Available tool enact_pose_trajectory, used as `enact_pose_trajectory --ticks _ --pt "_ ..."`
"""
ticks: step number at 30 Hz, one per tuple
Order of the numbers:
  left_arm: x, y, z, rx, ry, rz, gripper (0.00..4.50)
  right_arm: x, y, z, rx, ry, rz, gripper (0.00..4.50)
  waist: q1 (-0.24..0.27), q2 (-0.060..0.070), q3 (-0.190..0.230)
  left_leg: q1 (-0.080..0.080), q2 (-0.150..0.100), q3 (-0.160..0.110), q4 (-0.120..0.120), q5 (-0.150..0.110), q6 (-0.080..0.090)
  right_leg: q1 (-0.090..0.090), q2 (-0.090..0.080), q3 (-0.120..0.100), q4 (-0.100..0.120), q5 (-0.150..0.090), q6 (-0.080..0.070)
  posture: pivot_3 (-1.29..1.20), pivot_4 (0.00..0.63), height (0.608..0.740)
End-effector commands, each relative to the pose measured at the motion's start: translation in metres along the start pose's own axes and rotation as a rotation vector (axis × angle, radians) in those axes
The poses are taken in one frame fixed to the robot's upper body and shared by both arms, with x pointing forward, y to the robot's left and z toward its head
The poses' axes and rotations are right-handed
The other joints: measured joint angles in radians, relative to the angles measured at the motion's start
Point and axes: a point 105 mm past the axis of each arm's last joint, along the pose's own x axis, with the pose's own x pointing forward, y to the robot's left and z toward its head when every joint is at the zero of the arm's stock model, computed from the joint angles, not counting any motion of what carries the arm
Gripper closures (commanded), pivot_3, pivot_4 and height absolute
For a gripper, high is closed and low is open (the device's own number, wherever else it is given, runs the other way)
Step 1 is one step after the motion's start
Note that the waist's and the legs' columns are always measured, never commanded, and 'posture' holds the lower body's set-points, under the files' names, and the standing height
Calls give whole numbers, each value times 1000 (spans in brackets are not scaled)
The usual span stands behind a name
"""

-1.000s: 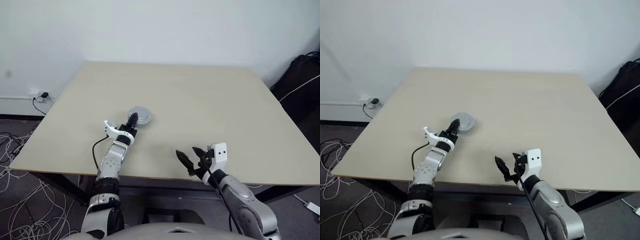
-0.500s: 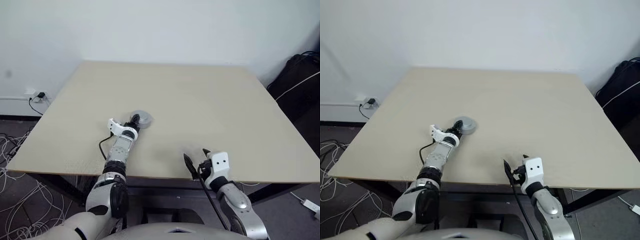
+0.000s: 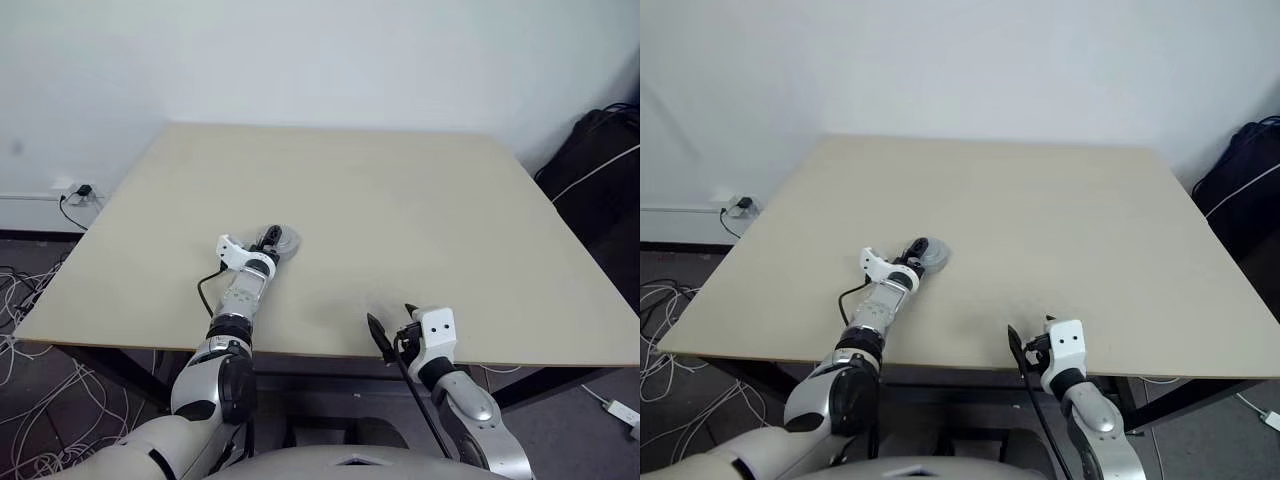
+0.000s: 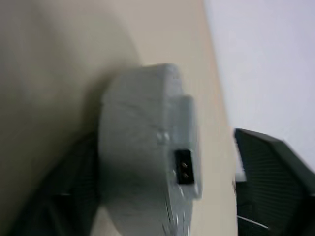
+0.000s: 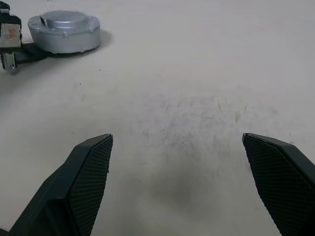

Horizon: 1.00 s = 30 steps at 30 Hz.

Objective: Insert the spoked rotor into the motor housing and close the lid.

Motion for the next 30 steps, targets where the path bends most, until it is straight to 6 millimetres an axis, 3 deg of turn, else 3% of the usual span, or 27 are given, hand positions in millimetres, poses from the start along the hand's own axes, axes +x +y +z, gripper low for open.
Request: enact_pose_trajectory --ticks 1,8,15,23,30 --pt "-8 2 2 16 5 -8 22 1 -3 9 -4 -29 -6 0 -5 2 -2 0 0 0 0 0 0 0 0 0 0 0 0 0 0 740" --pt "-54 29 -11 133 174 -31 22 0 0 4 44 -3 6 0 -21 7 -14 2 1 0 -1 -1 1 1 0 2 1 -1 -2 0 0 740" --pt "-94 34 -17 532 208 -117 22 5 -11 12 89 -46 -47 0 -25 12 -17 15 1 2 -2 -2 2 13 -1 5 2 -4 -5 0 0 740" --pt "-114 21 -6 1071 -135 -161 22 8 -13 18 70 -94 -72 0 -15 13 -16 16 1 2 -6 -2 2 12 -2 6 1 -4 -4 0 0 740" --pt "-132 23 -5 1277 -371 -125 22 4 -21 25 -42 -223 -208 0 0 13 -17 11 1 6 -13 -2 1 2 -2 8 0 -6 -8 0 0 740"
